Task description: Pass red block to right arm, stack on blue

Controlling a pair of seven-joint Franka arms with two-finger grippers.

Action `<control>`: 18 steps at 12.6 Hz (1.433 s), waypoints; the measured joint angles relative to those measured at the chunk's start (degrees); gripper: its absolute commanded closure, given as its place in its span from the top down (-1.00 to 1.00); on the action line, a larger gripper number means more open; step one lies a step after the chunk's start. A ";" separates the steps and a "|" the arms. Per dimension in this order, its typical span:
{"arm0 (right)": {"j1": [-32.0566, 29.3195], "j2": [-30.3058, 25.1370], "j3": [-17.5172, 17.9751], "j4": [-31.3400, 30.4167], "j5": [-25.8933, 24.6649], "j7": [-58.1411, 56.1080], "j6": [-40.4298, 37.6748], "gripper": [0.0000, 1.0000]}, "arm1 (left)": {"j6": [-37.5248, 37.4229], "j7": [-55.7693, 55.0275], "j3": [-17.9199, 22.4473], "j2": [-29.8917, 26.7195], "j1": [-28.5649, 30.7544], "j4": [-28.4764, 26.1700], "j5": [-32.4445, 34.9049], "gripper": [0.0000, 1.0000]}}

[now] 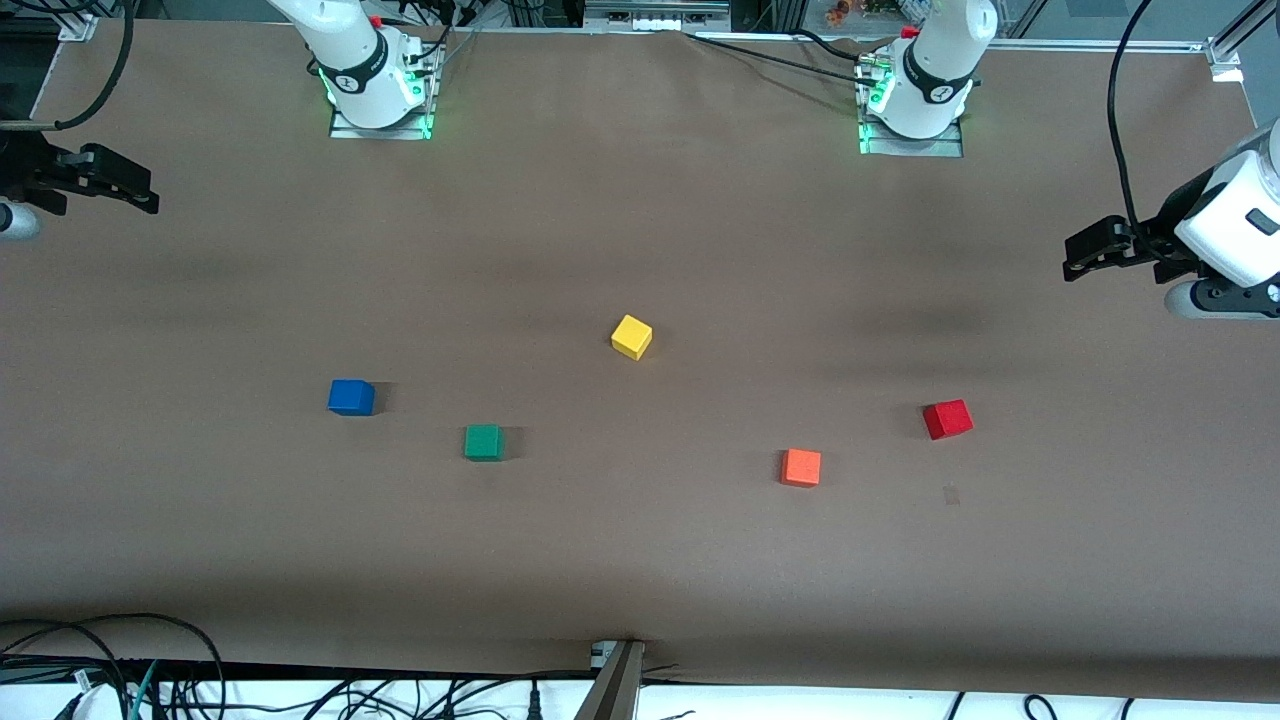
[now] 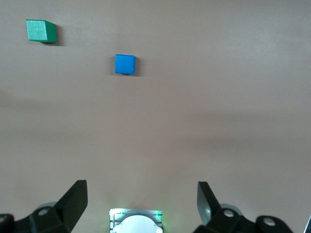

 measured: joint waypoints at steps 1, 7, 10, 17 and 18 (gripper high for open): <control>-0.01 0.08 -0.01 -0.01 0.00 0.08 0.57 1.00 | -0.07 -0.01 -0.02 -0.05 0.00 -0.01 0.00 1.00; -0.04 0.20 -0.06 -0.01 0.00 0.25 1.83 1.00 | -0.30 -0.02 -0.21 -0.55 -0.01 -0.03 0.00 1.00; -0.05 0.22 -0.06 -0.01 0.00 0.27 1.83 1.00 | -0.31 -0.02 -0.22 -0.55 -0.01 -0.04 0.00 1.00; -0.05 0.23 -0.06 -0.01 0.00 0.38 1.72 1.00 | -0.31 -0.09 -0.11 -0.54 0.18 -0.11 0.00 1.00; -0.05 0.23 -0.06 -0.01 0.00 0.40 1.63 1.00 | -0.31 -0.10 -0.11 -0.54 0.19 -0.12 0.00 1.00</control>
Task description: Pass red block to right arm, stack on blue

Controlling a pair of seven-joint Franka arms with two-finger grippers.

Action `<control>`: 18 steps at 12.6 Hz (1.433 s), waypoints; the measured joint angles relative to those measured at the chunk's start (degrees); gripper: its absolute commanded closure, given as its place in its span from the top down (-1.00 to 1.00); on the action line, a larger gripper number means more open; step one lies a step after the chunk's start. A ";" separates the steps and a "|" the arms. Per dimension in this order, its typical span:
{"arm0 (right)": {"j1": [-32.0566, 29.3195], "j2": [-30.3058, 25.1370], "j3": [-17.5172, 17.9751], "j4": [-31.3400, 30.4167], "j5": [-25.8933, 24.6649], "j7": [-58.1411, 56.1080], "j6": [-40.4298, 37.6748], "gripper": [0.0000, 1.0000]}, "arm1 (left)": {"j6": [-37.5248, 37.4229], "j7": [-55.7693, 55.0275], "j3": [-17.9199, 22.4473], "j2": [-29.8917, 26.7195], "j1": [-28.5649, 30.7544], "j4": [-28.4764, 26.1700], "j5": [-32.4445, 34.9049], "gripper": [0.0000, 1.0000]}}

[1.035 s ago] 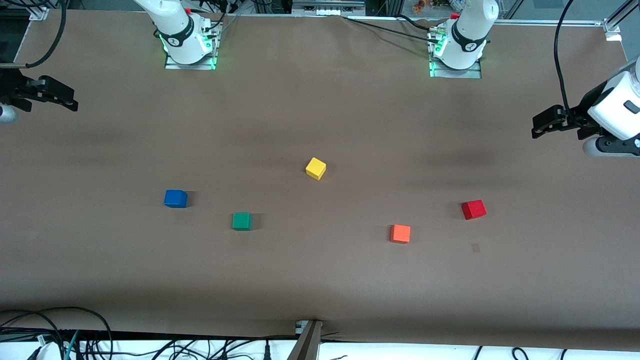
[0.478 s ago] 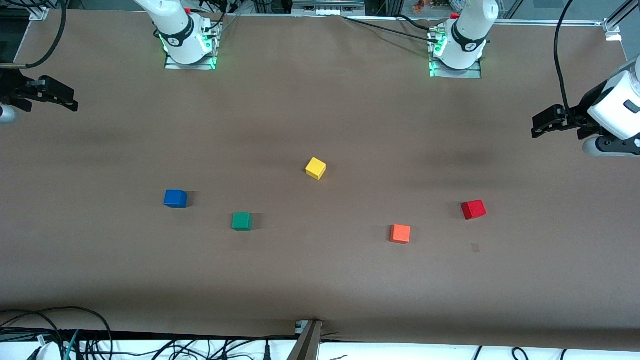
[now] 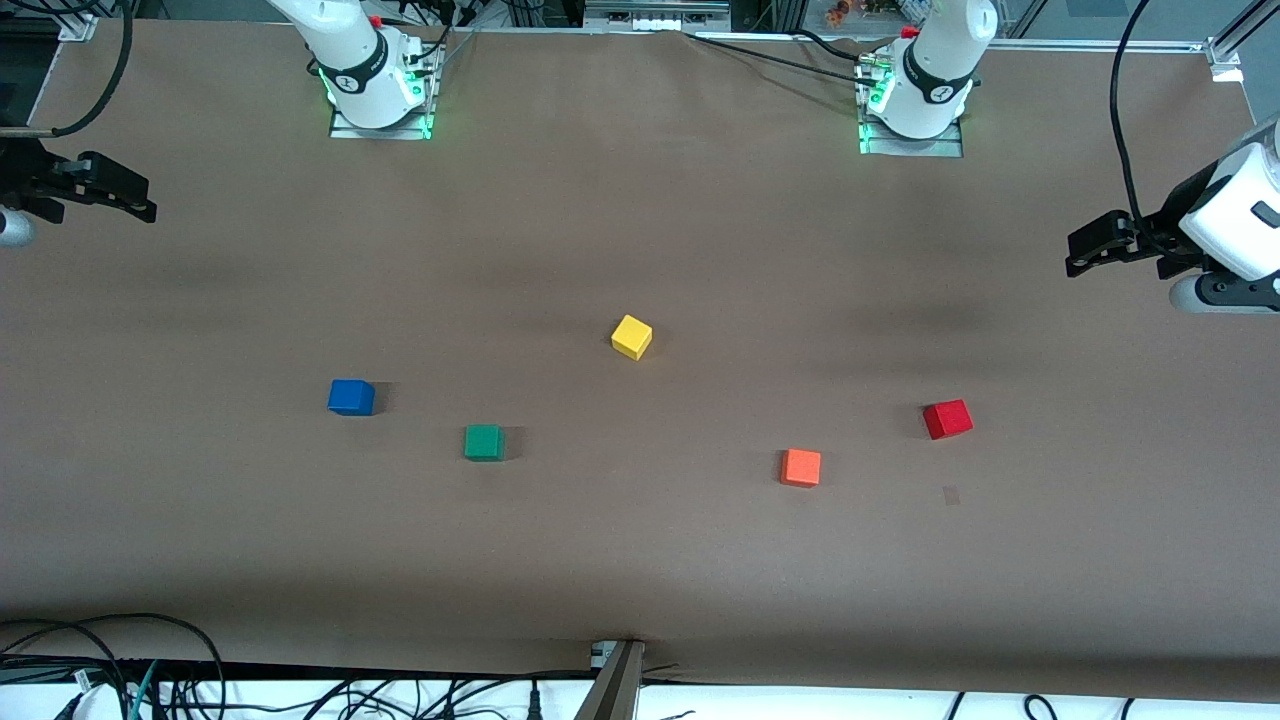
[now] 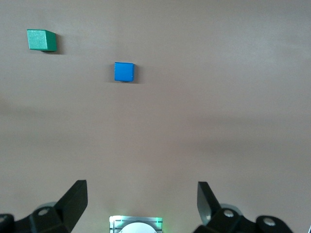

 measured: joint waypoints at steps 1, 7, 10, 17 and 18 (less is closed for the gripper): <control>0.00 0.00 0.00 0.00 0.00 0.01 -0.12 1.00 | 0.00 0.00 0.00 0.00 0.00 0.00 0.00 1.00; 0.04 0.00 0.01 0.00 0.00 0.02 -0.35 1.00 | 0.00 -0.01 0.00 0.00 0.00 -0.01 0.00 1.00; 0.03 0.00 -0.01 -0.02 0.00 0.04 -0.68 1.00 | 0.23 0.00 0.00 0.01 0.00 -0.01 0.00 1.00; 0.03 0.00 -0.02 -0.02 0.00 0.05 -0.82 1.00 | 3.22 0.02 0.40 0.70 0.44 0.33 -0.31 1.00; 0.03 0.01 -0.02 -0.02 0.00 0.05 -0.84 1.00 | 3.22 0.02 0.45 0.69 0.48 0.62 -0.31 1.00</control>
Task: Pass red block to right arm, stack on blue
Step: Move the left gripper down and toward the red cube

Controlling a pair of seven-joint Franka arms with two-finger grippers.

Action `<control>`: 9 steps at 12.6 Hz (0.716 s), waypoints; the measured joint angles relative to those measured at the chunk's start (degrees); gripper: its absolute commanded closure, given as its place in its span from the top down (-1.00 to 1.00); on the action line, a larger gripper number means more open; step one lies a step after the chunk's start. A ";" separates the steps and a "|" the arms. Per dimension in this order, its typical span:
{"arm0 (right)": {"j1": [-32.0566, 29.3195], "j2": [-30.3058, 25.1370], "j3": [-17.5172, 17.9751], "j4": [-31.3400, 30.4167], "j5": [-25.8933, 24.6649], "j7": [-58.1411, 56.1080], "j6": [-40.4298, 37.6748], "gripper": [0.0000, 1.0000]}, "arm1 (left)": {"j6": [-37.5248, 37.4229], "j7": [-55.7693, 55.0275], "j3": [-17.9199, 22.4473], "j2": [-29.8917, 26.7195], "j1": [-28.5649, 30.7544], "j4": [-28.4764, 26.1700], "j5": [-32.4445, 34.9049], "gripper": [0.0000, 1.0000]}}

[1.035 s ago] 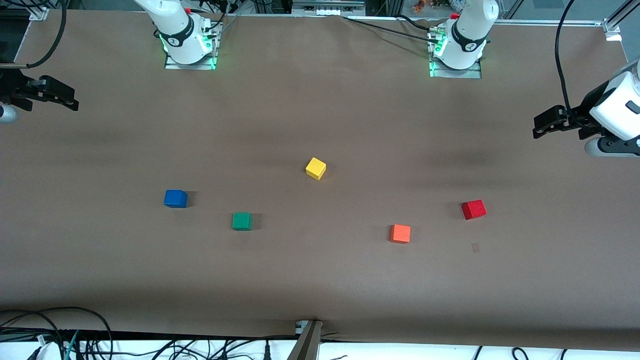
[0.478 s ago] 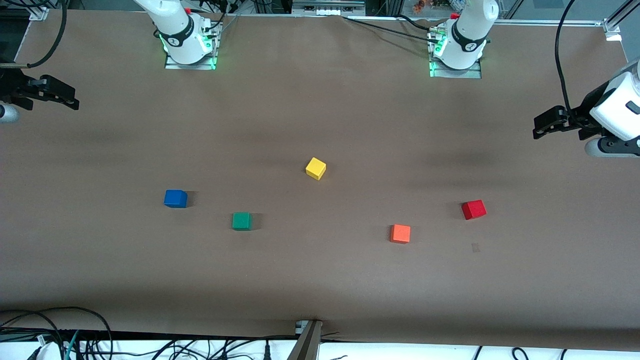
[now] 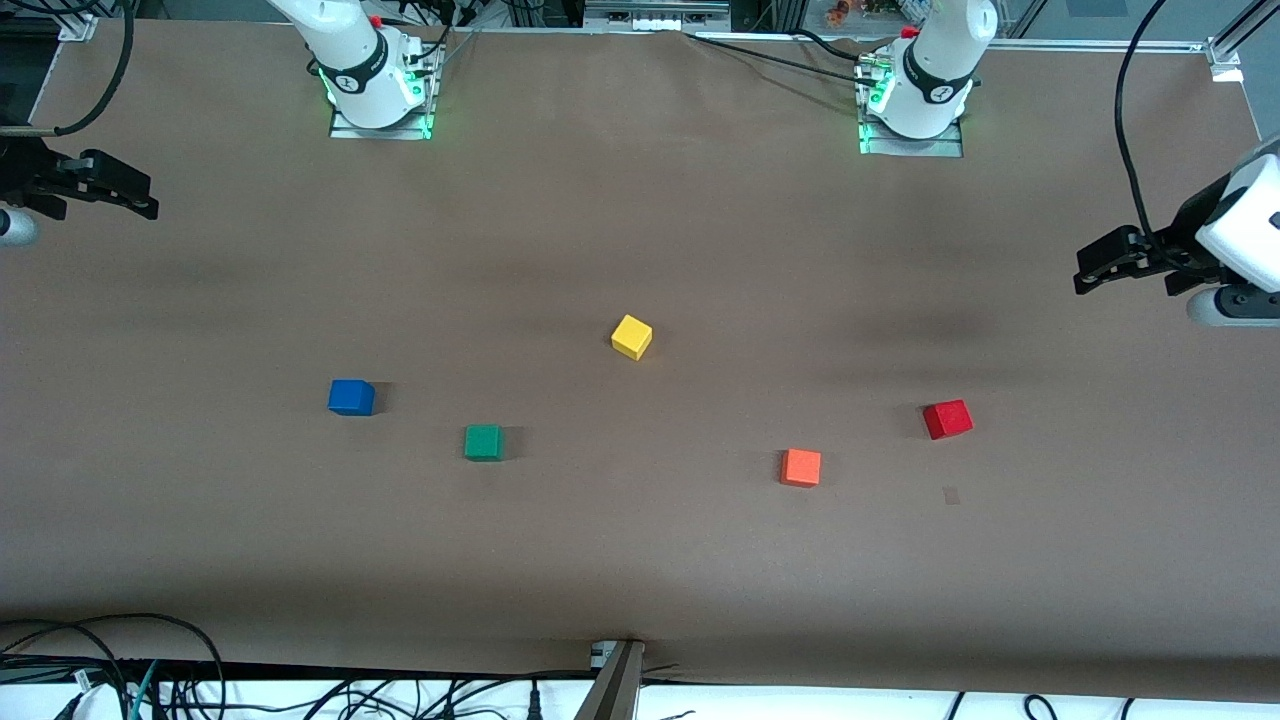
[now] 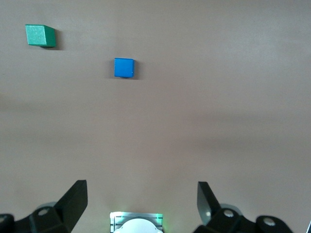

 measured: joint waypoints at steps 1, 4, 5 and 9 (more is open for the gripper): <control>0.00 0.00 0.00 0.00 0.00 0.00 -0.04 1.00 | 0.00 0.00 -0.03 0.00 -0.03 0.17 0.00 1.00; -0.02 0.02 -0.04 0.00 0.00 0.01 -0.10 1.00 | 0.00 0.00 0.31 0.02 0.10 0.27 0.14 1.00; -0.05 0.04 -0.07 0.00 0.00 0.02 -0.13 1.00 | -0.03 0.00 0.63 0.16 0.39 0.25 0.62 1.00; -0.10 0.06 -0.16 -0.01 0.00 0.02 -0.16 1.00 | -0.03 12.37 1.23 1.99 6.49 0.29 2.80 1.00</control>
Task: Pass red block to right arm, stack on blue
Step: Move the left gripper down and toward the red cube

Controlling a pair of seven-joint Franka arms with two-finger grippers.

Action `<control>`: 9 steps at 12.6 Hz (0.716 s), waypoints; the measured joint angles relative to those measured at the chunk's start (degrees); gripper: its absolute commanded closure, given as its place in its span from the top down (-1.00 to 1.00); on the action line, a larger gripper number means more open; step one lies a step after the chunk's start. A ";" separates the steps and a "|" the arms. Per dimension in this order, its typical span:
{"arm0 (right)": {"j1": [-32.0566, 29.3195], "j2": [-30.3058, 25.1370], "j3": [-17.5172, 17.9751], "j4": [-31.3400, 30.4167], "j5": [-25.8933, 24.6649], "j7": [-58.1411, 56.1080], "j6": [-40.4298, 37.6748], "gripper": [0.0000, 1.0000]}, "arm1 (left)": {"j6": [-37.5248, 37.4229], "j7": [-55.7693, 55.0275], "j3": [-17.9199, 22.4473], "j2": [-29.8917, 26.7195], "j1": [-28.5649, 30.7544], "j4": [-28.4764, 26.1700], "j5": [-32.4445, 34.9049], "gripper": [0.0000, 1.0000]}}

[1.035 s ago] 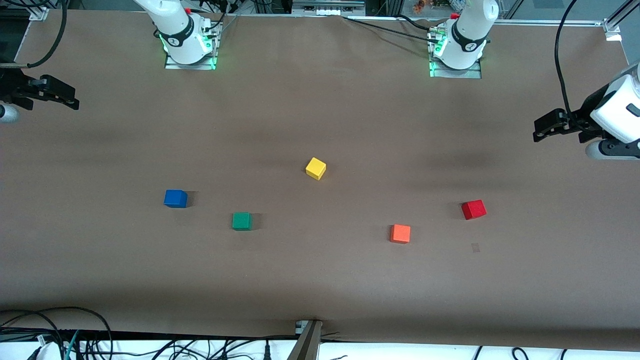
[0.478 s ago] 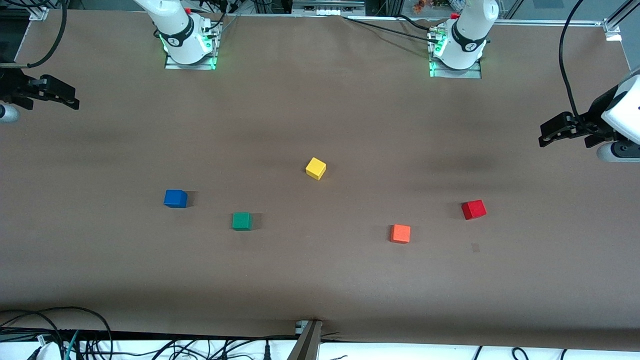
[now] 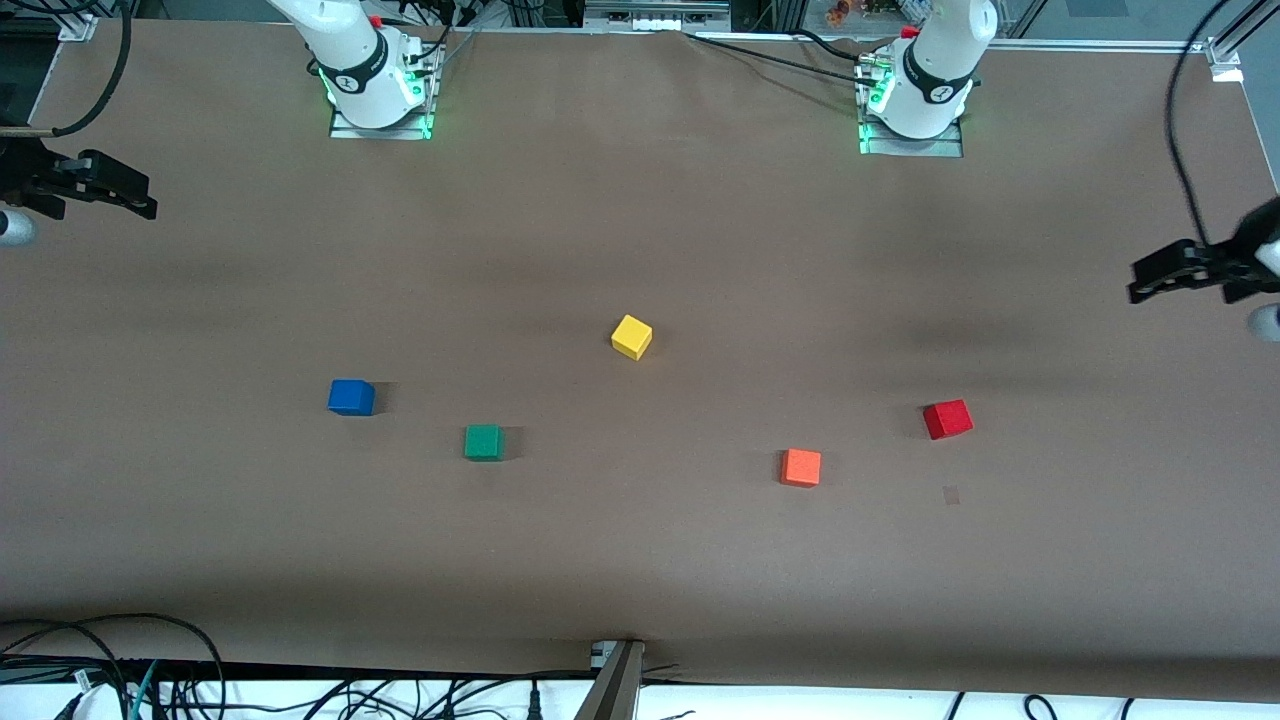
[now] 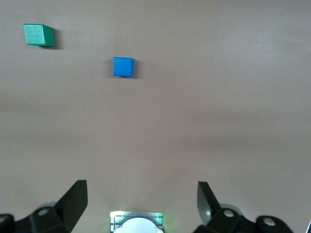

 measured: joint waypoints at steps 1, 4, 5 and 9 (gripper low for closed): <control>0.00 0.00 -0.01 0.00 0.00 0.00 -0.01 1.00 | 0.10 6.34 0.13 0.52 2.59 0.04 0.00 1.00; -0.01 0.01 -0.04 -0.01 0.00 0.00 -0.01 1.00 | 2.43 24.48 0.44 2.89 10.31 0.33 0.00 1.00; -0.01 0.01 -0.04 -0.01 0.00 0.01 -0.02 1.00 | 3.87 30.12 0.46 4.02 12.24 0.45 0.00 1.00; -0.02 0.01 -0.07 -0.02 0.00 0.01 -0.02 1.00 | 9.26 51.21 0.37 10.30 17.66 0.80 -3.24 1.00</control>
